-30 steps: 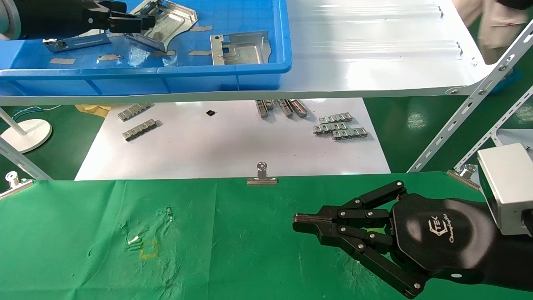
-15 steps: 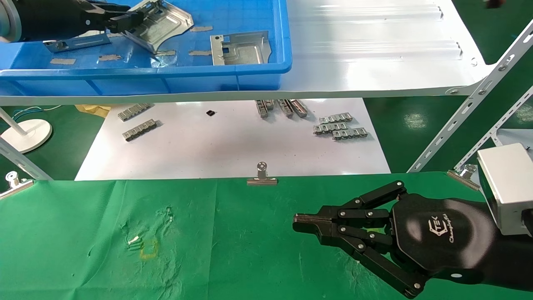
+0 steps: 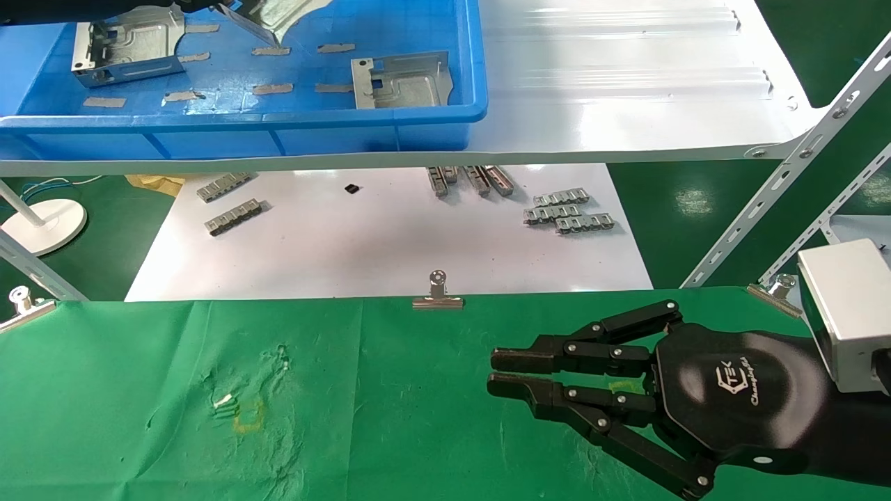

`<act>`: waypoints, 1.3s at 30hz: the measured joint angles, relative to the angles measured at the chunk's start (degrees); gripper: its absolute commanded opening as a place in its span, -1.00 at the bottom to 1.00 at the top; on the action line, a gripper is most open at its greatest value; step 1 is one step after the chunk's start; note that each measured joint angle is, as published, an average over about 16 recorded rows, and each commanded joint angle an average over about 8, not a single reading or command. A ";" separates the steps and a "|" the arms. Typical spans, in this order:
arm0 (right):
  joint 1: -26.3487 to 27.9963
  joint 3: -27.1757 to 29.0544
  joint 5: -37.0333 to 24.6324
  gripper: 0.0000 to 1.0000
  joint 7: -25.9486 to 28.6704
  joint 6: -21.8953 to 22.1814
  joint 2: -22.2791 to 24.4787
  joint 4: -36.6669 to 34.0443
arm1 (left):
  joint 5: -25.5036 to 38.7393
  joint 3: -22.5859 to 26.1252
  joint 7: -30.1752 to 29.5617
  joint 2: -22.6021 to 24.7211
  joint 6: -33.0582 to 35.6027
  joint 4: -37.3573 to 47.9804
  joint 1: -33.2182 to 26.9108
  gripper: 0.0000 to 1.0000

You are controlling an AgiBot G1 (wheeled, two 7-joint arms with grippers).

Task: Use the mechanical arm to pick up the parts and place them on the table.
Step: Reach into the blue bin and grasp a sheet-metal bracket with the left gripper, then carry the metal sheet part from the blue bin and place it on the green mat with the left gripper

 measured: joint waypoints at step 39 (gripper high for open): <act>0.01 -0.06 0.04 1.00 -0.03 0.02 0.02 0.00 | -22.34 17.70 31.19 -26.66 27.07 -34.69 24.37 -1.00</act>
